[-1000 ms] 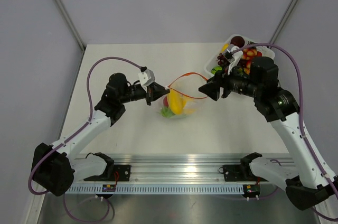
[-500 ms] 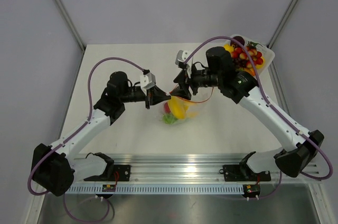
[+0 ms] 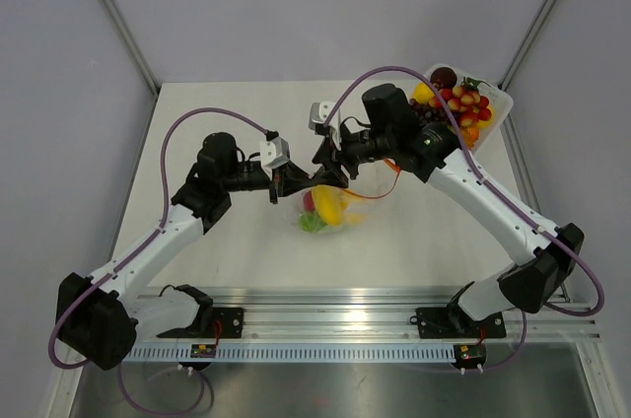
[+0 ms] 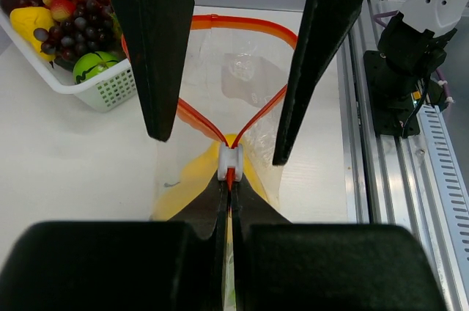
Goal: Place the food in the zip-top bag and seal the zipper
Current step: Zip the zipper food storage bag at the center of the board.
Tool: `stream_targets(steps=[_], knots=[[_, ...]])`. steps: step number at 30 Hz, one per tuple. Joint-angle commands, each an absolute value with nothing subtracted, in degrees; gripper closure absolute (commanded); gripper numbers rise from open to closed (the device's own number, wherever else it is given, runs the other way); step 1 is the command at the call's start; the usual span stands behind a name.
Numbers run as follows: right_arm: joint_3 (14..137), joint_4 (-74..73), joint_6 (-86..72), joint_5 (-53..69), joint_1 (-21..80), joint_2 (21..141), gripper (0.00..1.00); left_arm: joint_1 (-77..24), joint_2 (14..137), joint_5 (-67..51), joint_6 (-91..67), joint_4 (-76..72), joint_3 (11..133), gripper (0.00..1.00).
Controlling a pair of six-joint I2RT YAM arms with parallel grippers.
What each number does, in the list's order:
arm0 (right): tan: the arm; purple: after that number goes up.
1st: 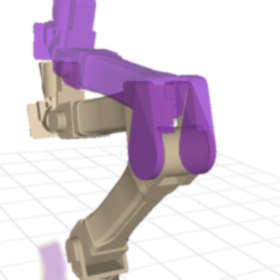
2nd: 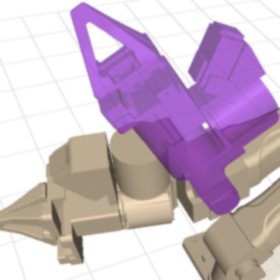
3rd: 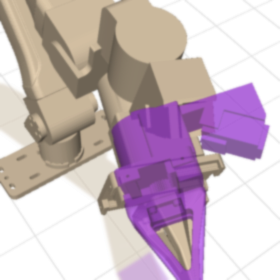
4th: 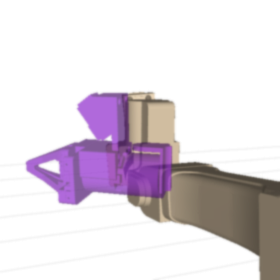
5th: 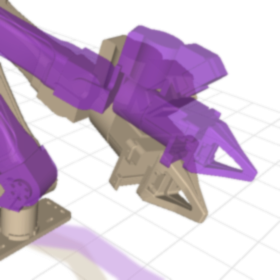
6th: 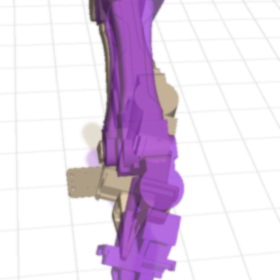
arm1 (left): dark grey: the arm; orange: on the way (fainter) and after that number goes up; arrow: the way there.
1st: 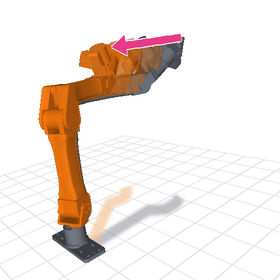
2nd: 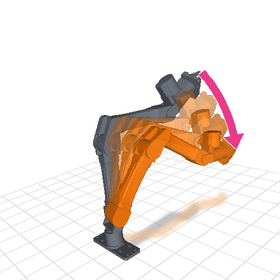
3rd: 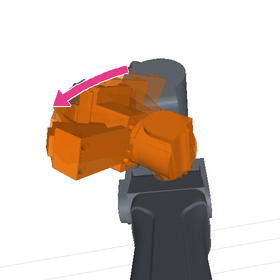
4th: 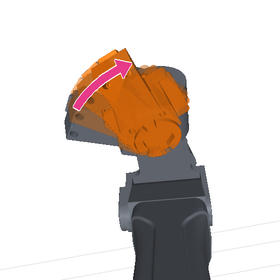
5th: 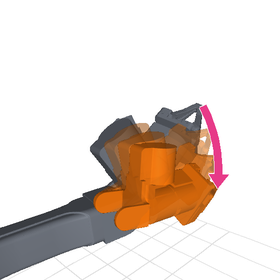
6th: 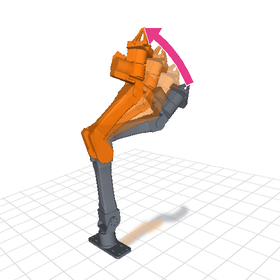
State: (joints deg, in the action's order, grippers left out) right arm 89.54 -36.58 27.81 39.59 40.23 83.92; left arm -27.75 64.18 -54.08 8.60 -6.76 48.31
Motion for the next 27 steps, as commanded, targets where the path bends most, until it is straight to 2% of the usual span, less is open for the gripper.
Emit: stream_targets(steps=[1, 4, 7, 10, 14, 18, 27], knots=[[92.8, -39.3, 29.4, 41.4, 41.5, 85.3, 0.44, -27.4, 62.7, -56.0, 9.8, -9.2, 51.3, 1.0], [92.7, -38.8, 28.8, 41.2, 41.8, 86.1, 0.48, -27.4, 62.5, -56.1, 9.7, -9.1, 51.3, 1.0], [92.6, -37.8, 27.8, 40.7, 41.9, 86.4, 0.58, -27.4, 62.6, -56.2, 9.7, -9.0, 51.3, 1.0], [92.7, -37.5, 27.1, 39.9, 41.9, 86.6, 0.72, -27.4, 62.3, -56.2, 9.9, -8.5, 51.3, 1.0], [91.4, -36.3, 26.3, 39.1, 41.9, 85.6, 0.79, -27.4, 62.1, -55.8, 10.6, -7.6, 51.3, 1.0], [88.5, -33.7, 25.6, 36.9, 41.8, 83.5, 0.99, -26.9, 61.8, -55.1, 11.2, -6.2, 51.4, 1.0], [79.9, -30.6, 24.0, 29.3, 41.8, 76.1, 1.0, -22.9, 59.5, -54.7, 10.7, -8.1, 50.1, 1.0]])
